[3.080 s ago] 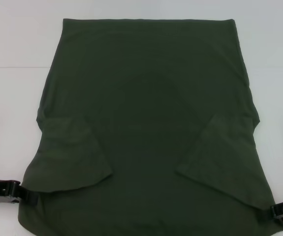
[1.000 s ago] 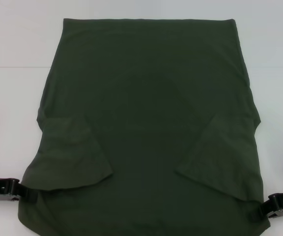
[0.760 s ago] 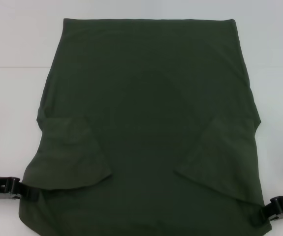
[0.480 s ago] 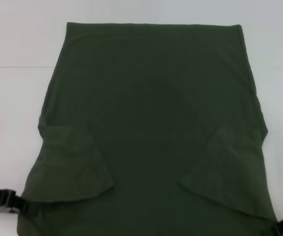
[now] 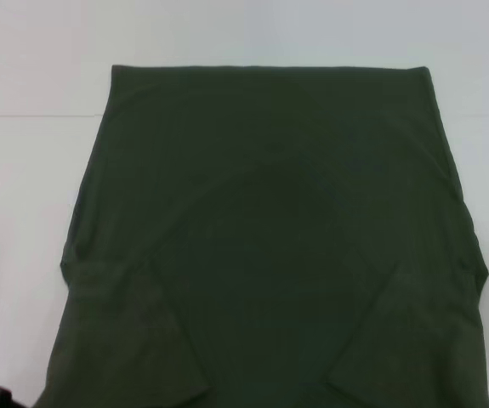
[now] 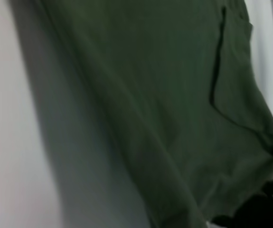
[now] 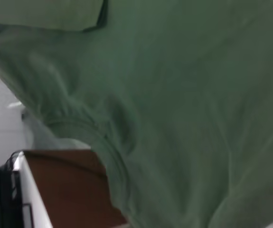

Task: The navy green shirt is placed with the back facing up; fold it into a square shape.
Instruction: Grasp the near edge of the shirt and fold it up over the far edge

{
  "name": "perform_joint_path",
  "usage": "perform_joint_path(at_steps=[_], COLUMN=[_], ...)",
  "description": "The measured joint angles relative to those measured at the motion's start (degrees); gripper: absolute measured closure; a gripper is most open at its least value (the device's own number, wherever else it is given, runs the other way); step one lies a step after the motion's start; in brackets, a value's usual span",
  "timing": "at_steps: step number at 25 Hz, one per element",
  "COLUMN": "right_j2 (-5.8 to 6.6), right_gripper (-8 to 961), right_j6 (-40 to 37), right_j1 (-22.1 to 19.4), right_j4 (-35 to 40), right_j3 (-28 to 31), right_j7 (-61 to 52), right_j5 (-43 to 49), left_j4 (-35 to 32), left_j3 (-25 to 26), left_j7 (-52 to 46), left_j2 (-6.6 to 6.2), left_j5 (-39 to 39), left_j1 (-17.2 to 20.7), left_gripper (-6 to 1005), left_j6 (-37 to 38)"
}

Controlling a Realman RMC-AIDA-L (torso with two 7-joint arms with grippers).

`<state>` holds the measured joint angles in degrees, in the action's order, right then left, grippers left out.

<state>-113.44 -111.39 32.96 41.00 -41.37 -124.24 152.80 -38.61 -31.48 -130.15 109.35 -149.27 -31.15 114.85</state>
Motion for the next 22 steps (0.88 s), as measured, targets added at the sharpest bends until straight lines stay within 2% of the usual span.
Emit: perform_joint_path(at_steps=[10,14,17,22], right_j2=[0.15,0.09,0.62,2.70], right_gripper=[882,880,879,876], right_j6=[-2.14,-2.03,-1.88,-1.85], right_j1=[0.40,0.45,0.59,0.71], right_j4=[-2.89,-2.95,-2.74,-2.38], right_j3=[-4.60,-3.37,0.26,6.92], right_j7=[0.32,0.72,1.32,1.90], right_j5=[0.11,-0.39,-1.55,-6.31], left_j4=[0.32,0.37,0.41,0.35], left_j3=[-3.97,-3.50,0.59,7.48], left_j7=[1.13,1.51,2.46,2.38], left_j2=[0.50,0.50,0.42,-0.08], left_j5=[-2.47,-2.18,-0.06,5.33], left_j1=[0.38,0.27,-0.56,-1.66], left_gripper=[966,966,966,965], left_j6=[2.42,2.47,2.24,0.96])
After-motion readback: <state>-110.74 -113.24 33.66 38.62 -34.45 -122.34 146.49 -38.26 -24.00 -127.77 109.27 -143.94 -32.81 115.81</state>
